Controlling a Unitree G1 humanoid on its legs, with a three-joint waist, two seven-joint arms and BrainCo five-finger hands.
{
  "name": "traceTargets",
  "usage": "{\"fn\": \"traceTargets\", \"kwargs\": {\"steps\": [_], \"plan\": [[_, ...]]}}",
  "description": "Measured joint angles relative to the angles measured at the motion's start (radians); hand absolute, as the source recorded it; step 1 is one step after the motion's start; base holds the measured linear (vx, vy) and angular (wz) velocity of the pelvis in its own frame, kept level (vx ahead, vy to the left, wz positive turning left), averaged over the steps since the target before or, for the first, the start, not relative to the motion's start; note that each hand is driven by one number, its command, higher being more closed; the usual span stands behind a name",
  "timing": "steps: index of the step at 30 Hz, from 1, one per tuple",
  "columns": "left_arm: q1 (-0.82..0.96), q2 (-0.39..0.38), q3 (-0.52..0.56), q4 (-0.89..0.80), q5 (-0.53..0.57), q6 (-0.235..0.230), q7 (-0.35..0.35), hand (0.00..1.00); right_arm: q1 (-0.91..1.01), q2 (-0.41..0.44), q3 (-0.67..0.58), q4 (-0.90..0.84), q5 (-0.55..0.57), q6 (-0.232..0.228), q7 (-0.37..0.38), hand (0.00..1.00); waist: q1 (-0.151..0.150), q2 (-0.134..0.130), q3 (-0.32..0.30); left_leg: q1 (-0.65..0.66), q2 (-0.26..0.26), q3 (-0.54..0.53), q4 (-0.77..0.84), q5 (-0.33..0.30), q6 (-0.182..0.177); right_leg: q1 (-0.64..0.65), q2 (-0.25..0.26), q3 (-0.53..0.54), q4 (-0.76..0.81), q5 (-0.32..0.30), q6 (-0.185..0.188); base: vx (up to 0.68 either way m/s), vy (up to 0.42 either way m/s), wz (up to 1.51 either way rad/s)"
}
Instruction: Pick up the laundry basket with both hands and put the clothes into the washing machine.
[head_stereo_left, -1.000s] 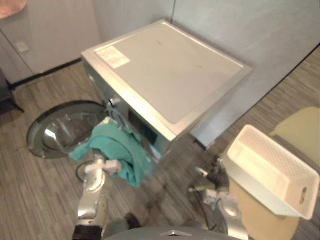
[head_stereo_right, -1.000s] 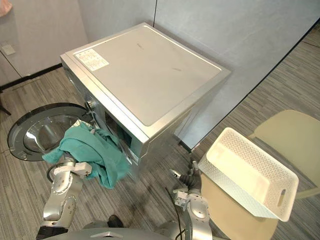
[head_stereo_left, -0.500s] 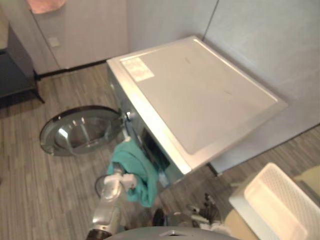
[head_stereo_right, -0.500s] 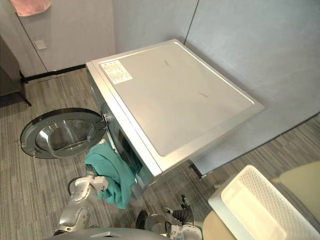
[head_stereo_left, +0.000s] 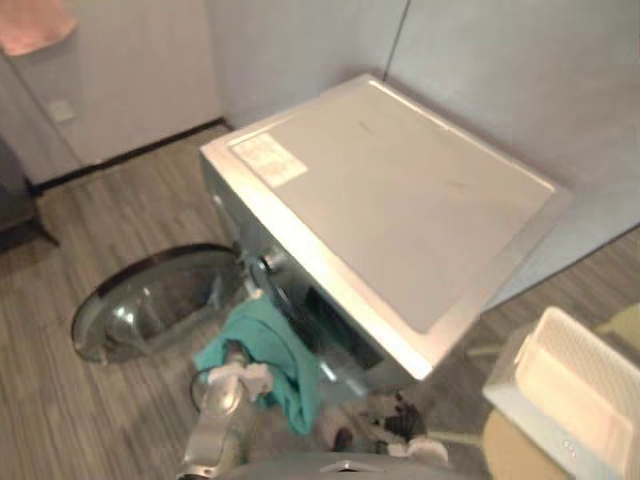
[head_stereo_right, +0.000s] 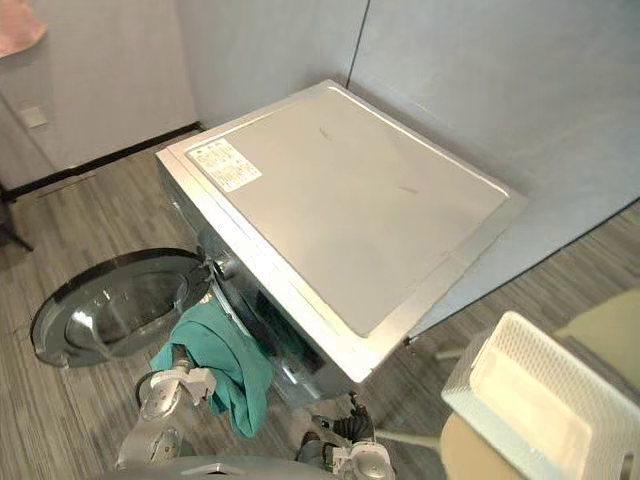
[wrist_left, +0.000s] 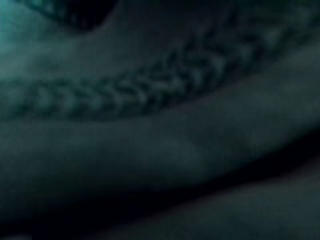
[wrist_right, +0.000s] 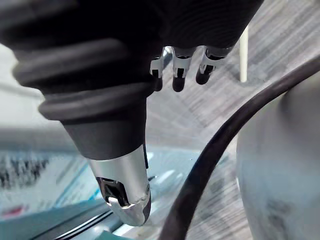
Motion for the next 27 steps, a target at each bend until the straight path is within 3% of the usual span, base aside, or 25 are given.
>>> {"fn": "traceTargets", "kwargs": {"steps": [2,3,6,7,8,9,10,13,16,18,20,22,23,24,26,27], "plan": [[-0.031,0.046,-0.001,-0.001,-0.021,-0.004,-0.011,1.00,-0.014,0.011,-0.040,0.038,0.001,-0.005,-0.017,0.00,-0.017,-0.039,0.004,-0.005,-0.079,0.043,0.006,-0.025,0.040,-0.014,-0.082,0.025,-0.026,0.061,0.006,0.08,0.575,-0.28],[-0.043,0.065,-0.004,-0.014,-0.038,-0.013,-0.012,1.00,-0.017,0.014,-0.055,0.035,0.000,0.000,-0.020,0.00,-0.012,-0.038,0.020,-0.012,-0.100,0.094,0.042,-0.062,0.056,-0.040,-0.104,0.066,-0.028,0.122,0.013,-0.01,0.409,-0.39],[-0.053,0.071,-0.003,-0.044,-0.062,-0.033,-0.013,1.00,-0.028,0.015,-0.043,0.033,0.003,-0.002,-0.025,0.00,0.010,-0.034,0.018,-0.066,-0.104,0.196,0.114,-0.142,0.088,-0.135,-0.122,0.150,-0.043,0.198,-0.002,-0.08,0.318,-1.05],[-0.065,0.072,-0.001,-0.054,-0.077,-0.045,-0.014,1.00,-0.043,0.011,-0.039,0.031,0.004,-0.002,-0.035,0.00,0.016,-0.020,0.023,-0.106,-0.094,0.262,0.137,-0.169,0.118,-0.189,-0.126,0.140,-0.102,0.281,-0.076,-0.17,0.315,-1.83],[-0.078,0.072,0.021,-0.051,-0.090,-0.047,-0.012,1.00,-0.086,-0.010,-0.025,0.041,0.013,0.008,-0.044,0.00,0.018,0.003,0.038,-0.117,-0.087,0.357,0.106,-0.161,0.143,-0.252,-0.116,0.031,-0.116,0.317,-0.138,-0.17,0.299,-1.87],[-0.079,0.071,0.034,-0.050,-0.097,-0.047,-0.012,1.00,-0.100,-0.020,-0.019,0.051,0.015,0.009,-0.049,0.00,0.014,0.009,0.040,-0.120,-0.087,0.389,0.090,-0.151,0.150,-0.276,-0.112,-0.039,-0.071,0.283,-0.146,-0.11,0.272,-1.90],[-0.079,0.068,0.064,-0.050,-0.113,-0.047,-0.012,1.00,-0.125,-0.028,-0.006,0.076,0.020,0.009,-0.055,0.00,0.012,0.015,0.045,-0.116,-0.087,0.454,0.060,-0.140,0.162,-0.296,-0.106,-0.197,0.021,0.186,-0.147,-0.03,0.187,-1.34],[-0.070,0.064,0.136,-0.048,-0.154,-0.046,-0.006,1.00,-0.155,-0.040,0.027,0.106,0.019,0.009,-0.055,0.00,0.029,0.019,0.065,-0.055,-0.086,0.589,0.021,-0.128,0.169,-0.272,-0.091,-0.380,0.153,0.008,-0.150,0.01,0.148,-1.52],[-0.066,0.051,0.165,-0.041,-0.165,-0.046,0.003,1.00,-0.160,-0.066,0.098,0.100,0.010,0.001,-0.054,0.00,0.016,0.031,0.077,0.007,-0.081,0.614,0.013,-0.124,0.164,-0.217,-0.064,-0.354,0.120,0.006,-0.110,0.07,-0.064,-0.59],[-0.086,0.046,0.166,-0.036,-0.165,-0.046,0.007,1.00,-0.160,-0.064,0.111,0.091,0.010,-0.009,-0.054,0.00,0.017,0.032,0.095,0.013,-0.050,0.604,0.058,-0.122,0.165,-0.187,-0.051,-0.365,0.121,-0.014,-0.094,0.10,-0.159,0.12],[-0.100,0.023,0.176,-0.011,-0.193,-0.046,0.016,1.00,-0.160,-0.060,0.124,0.054,0.043,-0.013,-0.054,0.00,0.026,0.028,0.147,-0.056,0.053,0.513,0.294,-0.111,0.183,-0.148,-0.028,-0.389,0.159,-0.050,-0.100,0.05,-0.186,0.13],[-0.095,0.014,0.192,-0.011,-0.215,-0.043,0.037,1.00,-0.149,-0.055,0.147,0.020,0.062,-0.013,-0.054,0.00,0.032,0.019,0.169,-0.161,0.104,0.400,0.463,-0.056,0.218,-0.142,-0.029,-0.404,0.204,-0.081,-0.120,0.00,-0.114,0.07],[-0.094,0.013,0.197,-0.012,-0.221,-0.043,0.044,1.00,-0.146,-0.050,0.150,0.014,0.075,-0.014,-0.054,0.00,0.034,0.013,0.176,-0.188,0.111,0.363,0.492,-0.043,0.203,-0.144,-0.035,-0.407,0.214,-0.090,-0.124,-0.02,-0.093,0.09],[-0.094,0.012,0.201,-0.020,-0.233,-0.043,0.055,1.00,-0.145,-0.047,0.144,0.012,0.095,-0.012,-0.055,0.00,0.043,0.004,0.187,-0.209,0.113,0.333,0.477,-0.067,0.183,-0.158,-0.041,-0.409,0.236,-0.098,-0.130,-0.01,-0.067,0.00],[-0.097,0.010,0.203,-0.064,-0.246,-0.043,0.066,1.00,-0.144,-0.052,0.142,-0.019,0.131,-0.010,-0.055,0.00,0.046,0.001,0.220,-0.224,0.132,0.339,0.403,-0.078,0.187,-0.181,-0.060,-0.413,0.290,-0.108,-0.144,0.00,0.005,0.06],[-0.105,0.007,0.204,-0.099,-0.252,-0.044,0.077,1.00,-0.142,-0.054,0.143,-0.044,0.170,-0.011,-0.057,0.00,0.046,-0.019,0.248,-0.232,0.134,0.365,0.336,-0.077,0.183,-0.210,-0.100,-0.411,0.349,-0.123,-0.138,-0.01,0.118,0.18]]}}
